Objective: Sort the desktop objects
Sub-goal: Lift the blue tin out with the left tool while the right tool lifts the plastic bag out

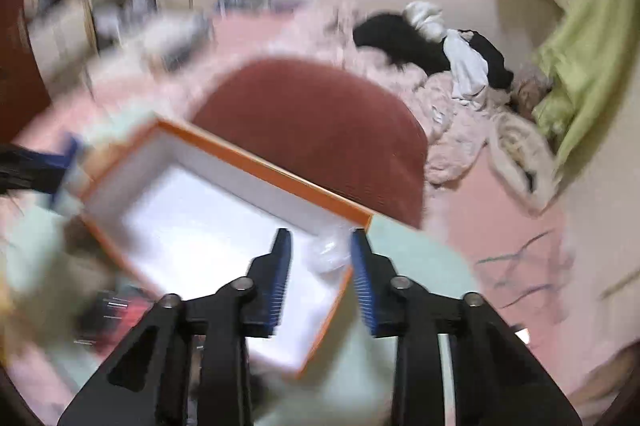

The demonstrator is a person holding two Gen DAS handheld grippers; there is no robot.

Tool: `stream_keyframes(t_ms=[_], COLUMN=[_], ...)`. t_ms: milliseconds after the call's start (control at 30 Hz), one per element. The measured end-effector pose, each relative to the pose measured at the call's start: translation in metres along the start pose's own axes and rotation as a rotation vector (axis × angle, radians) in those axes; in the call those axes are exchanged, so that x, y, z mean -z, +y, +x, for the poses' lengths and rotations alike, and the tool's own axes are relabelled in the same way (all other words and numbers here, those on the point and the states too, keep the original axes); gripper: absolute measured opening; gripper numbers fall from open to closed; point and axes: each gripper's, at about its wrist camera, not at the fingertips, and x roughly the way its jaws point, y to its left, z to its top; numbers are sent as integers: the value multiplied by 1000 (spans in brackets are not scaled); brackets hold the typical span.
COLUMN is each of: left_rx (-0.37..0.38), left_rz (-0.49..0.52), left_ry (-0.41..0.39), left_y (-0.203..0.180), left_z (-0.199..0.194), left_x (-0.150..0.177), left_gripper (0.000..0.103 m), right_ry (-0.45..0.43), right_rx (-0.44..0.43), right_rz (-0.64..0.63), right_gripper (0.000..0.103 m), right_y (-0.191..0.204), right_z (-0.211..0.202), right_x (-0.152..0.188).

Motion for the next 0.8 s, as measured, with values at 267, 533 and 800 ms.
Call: stream_keyframes(t_ms=[267,533,800], left_rx=[-39,42,96], left_rz=[-84,-58,30], left_ry=[20,8,15], left_y=[34,19,-13], left_z=[17,20,0], left_x=[37,45,67], left_gripper=[66,66,66], right_ry=[275,195,-124], right_rx=[218,172,-338], right_rz=[-224,-140,52], right_gripper=[25,22,23], right_y=[28,19,13], right_z=[81,64,-38], right_x=[5,6,-2])
